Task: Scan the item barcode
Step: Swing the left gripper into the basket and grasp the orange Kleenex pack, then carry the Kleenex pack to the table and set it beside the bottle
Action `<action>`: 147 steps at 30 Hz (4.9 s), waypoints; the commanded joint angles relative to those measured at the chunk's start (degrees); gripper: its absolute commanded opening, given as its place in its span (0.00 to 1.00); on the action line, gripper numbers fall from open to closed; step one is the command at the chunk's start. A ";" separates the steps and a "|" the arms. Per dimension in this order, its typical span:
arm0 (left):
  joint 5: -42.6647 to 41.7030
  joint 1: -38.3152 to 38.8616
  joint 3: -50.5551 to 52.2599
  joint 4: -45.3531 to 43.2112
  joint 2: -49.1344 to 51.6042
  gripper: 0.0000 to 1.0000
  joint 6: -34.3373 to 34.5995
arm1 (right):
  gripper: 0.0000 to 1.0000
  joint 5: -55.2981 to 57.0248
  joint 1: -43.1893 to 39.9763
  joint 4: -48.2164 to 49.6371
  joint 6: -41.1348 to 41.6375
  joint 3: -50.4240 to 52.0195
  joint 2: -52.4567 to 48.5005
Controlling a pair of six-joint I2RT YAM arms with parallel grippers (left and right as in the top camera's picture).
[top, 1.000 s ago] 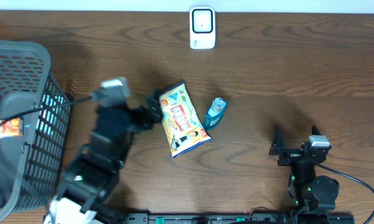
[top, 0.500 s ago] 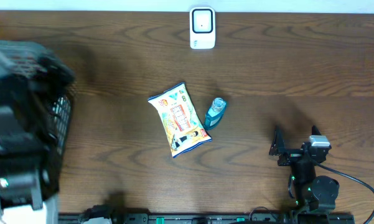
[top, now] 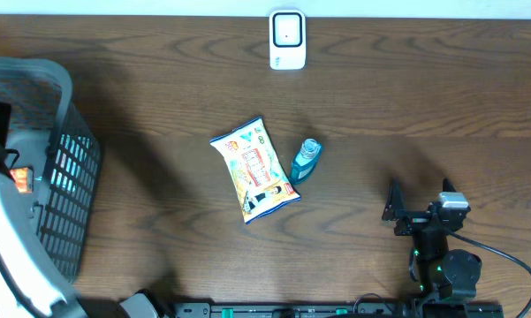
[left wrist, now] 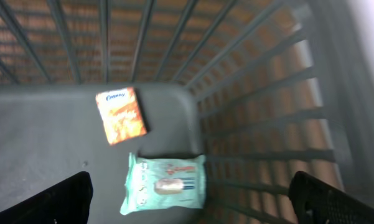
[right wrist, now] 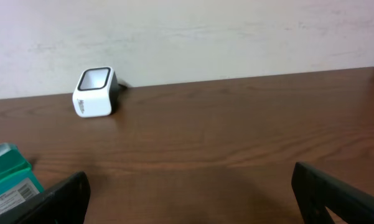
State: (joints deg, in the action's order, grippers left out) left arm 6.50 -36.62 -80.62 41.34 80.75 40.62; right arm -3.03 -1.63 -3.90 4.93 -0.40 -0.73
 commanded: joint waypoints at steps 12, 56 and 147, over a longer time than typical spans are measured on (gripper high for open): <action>9.16 -0.33 -1.01 -2.91 19.93 0.96 -5.49 | 0.99 0.11 0.50 -0.17 -0.74 0.09 0.13; 21.51 -0.24 -0.68 -3.96 36.22 0.07 -13.09 | 0.99 0.11 0.50 -0.17 -0.74 0.09 0.11; -14.34 86.79 8.28 -17.09 27.36 0.07 -31.45 | 0.99 0.11 0.50 -0.20 -0.74 0.09 0.09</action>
State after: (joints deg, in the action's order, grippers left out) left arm -10.70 50.30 -73.38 24.18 106.50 9.50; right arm -3.01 -1.63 -3.90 4.93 -0.40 -0.73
